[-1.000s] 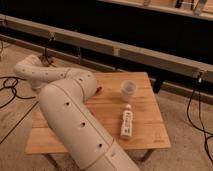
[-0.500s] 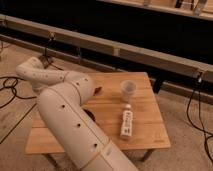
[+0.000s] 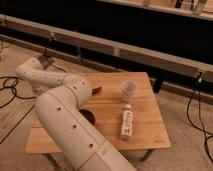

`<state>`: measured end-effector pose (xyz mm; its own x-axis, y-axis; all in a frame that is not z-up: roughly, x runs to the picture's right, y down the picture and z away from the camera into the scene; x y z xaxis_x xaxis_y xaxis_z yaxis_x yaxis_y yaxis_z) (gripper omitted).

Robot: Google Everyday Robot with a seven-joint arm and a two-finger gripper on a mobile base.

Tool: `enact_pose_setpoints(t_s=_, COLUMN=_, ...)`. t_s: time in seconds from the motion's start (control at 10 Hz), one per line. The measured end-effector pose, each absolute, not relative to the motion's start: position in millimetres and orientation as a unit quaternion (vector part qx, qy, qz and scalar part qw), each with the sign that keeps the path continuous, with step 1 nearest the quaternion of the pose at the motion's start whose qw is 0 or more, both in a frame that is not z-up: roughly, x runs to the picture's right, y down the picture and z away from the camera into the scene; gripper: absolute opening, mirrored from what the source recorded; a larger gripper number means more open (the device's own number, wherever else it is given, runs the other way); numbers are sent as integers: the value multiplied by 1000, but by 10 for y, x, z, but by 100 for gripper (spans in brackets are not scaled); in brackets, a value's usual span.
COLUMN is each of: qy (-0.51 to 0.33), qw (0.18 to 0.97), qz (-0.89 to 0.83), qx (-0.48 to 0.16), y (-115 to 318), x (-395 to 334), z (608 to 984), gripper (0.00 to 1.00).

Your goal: Place the white sponge in the ceramic cup

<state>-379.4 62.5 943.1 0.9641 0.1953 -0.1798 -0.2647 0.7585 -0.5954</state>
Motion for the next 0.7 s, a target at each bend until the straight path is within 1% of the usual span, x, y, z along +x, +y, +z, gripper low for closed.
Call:
enact_pose_setpoints(t_s=0.1, qy=53, qw=937, qz=123, qx=-324, y=617, x=-3811, z=9453, gripper=65)
enact_pose_setpoints(t_s=0.2, qy=53, qw=937, qz=124, qx=-322, y=610, x=-3825, z=9475, gripper=63)
enact_pose_setpoints(t_s=0.5, qy=55, qw=937, qz=128, qx=-319, y=599, x=-3835, z=9525, gripper=37)
enact_pose_setpoints(t_s=0.7, qy=58, qw=936, qz=131, qx=-322, y=605, x=-3830, z=9527, gripper=14)
